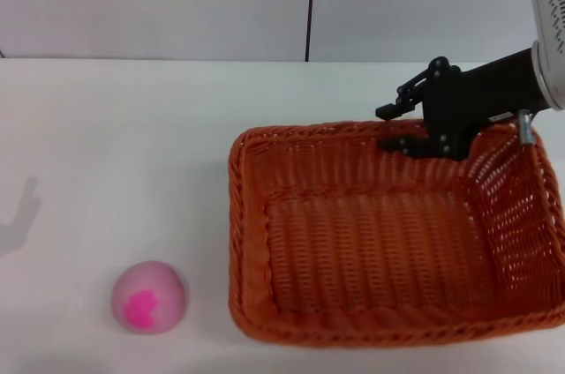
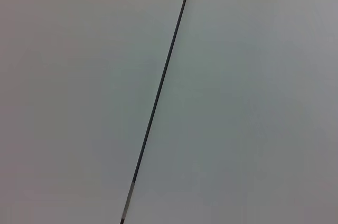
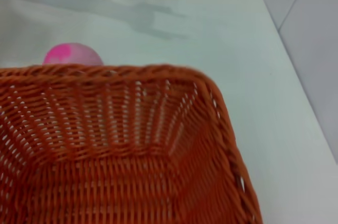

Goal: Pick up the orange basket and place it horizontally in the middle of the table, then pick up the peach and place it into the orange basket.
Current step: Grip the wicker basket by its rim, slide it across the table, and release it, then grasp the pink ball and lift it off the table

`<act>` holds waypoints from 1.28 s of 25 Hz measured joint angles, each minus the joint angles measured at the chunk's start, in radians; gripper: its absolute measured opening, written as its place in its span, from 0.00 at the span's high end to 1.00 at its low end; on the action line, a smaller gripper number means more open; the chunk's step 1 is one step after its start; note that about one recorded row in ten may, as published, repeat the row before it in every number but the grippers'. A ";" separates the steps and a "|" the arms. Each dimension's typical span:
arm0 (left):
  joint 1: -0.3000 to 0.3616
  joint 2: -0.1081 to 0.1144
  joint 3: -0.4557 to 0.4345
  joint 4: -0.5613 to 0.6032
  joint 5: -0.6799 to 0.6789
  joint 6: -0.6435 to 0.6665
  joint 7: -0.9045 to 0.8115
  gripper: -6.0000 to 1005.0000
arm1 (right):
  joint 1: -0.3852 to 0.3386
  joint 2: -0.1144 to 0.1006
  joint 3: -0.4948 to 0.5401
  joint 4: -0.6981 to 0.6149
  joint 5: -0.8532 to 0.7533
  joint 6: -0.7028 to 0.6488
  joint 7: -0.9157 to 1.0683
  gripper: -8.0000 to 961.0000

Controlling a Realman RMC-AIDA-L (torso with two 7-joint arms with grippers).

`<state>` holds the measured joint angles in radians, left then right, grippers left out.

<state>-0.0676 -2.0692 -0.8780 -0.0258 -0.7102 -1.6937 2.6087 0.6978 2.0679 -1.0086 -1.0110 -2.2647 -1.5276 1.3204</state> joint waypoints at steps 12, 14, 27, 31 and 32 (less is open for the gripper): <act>-0.035 0.036 0.215 0.160 0.000 -0.114 -0.146 0.18 | -0.178 0.007 0.029 -0.099 0.345 0.026 0.011 0.41; -0.052 0.044 0.296 0.229 0.000 -0.165 -0.201 0.18 | -0.252 0.008 0.052 -0.108 0.519 0.026 0.011 0.39; -0.103 0.017 0.816 0.513 0.000 -0.223 -0.350 0.18 | -0.549 0.008 0.144 0.340 1.314 -0.207 -0.331 0.38; -0.111 0.011 0.838 0.507 0.000 -0.180 -0.339 0.18 | -0.553 0.008 0.196 0.401 1.317 -0.269 -0.337 0.38; -0.112 0.010 0.844 0.500 0.000 -0.167 -0.335 0.18 | -0.553 0.008 0.203 0.408 1.318 -0.277 -0.337 0.38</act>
<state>-0.1800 -2.0588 -0.0341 0.4743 -0.7105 -1.8610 2.2732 0.1451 2.0756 -0.8052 -0.6031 -0.9467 -1.8049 0.9836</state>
